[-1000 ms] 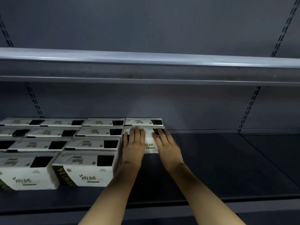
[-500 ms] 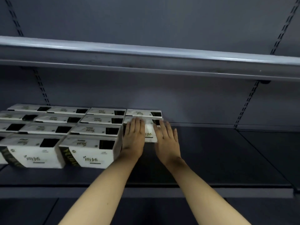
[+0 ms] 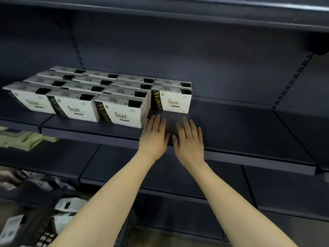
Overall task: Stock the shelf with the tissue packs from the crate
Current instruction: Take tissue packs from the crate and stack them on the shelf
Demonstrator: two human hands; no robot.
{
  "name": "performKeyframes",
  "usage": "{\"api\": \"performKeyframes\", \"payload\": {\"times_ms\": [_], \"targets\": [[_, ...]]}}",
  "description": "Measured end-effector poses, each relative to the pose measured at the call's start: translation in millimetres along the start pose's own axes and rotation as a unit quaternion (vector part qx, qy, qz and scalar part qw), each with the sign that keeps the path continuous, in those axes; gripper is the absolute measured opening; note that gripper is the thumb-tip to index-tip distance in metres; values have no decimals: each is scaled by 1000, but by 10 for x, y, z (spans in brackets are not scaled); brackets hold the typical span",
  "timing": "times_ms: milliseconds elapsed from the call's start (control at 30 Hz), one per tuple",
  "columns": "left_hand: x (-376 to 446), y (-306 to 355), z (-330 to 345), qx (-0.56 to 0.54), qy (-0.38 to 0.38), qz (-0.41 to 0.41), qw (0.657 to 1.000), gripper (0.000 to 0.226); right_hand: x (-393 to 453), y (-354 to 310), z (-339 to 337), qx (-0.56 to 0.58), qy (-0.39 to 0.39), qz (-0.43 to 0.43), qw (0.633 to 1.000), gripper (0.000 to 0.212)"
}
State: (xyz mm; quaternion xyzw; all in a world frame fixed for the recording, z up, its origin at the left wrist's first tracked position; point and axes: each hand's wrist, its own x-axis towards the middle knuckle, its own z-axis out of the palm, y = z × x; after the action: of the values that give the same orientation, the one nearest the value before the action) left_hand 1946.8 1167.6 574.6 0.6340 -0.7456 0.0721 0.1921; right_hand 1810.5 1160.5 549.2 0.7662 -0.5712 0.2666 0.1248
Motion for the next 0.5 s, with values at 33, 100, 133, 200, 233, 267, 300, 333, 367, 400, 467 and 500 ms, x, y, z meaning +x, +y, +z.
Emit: {"api": "performKeyframes", "payload": {"times_ms": [33, 100, 133, 200, 233, 267, 300, 333, 367, 400, 467, 500], "targets": [[-76, -30, 5, 3, 11, 8, 1000, 58, -63, -25, 1, -1, -3, -5, 1000, 49], [-208, -117, 36, 14, 37, 20, 999, 54, -178, -82, 7, -8, -10, -14, 1000, 49], [-273, -161, 47, 19, 42, 22, 999, 53, -223, -106, 15, -10, -8, -17, 1000, 49], [-410, -240, 69, 19, 56, 29, 998, 51, -308, -160, 35, -9, -7, -21, 1000, 47], [-479, -280, 90, 15, 62, 32, 997, 50, -355, -194, 53, -10, -8, -23, 1000, 46], [-550, -326, 117, 11, 65, 34, 997, 49, -401, -231, 78, -11, -7, -26, 1000, 46], [-622, -373, 146, 6, 66, 36, 997, 49, -448, -272, 109, -12, -5, -30, 999, 45], [-700, -425, 176, 2, 68, 40, 997, 49, -497, -322, 140, -13, -6, -36, 999, 45], [-780, -484, 209, -1, 70, 47, 996, 49, -551, -377, 175, -14, -5, -45, 999, 45], [-862, -549, 242, -3, 72, 57, 996, 49, -607, -435, 220, -16, -4, -56, 998, 46], [-1025, -701, 301, -8, 72, 77, 994, 47, -729, -567, 327, -23, -5, -76, 997, 46], [-1109, -789, 329, -9, 67, 82, 994, 47, -795, -643, 388, -26, -8, -83, 996, 46]]}}
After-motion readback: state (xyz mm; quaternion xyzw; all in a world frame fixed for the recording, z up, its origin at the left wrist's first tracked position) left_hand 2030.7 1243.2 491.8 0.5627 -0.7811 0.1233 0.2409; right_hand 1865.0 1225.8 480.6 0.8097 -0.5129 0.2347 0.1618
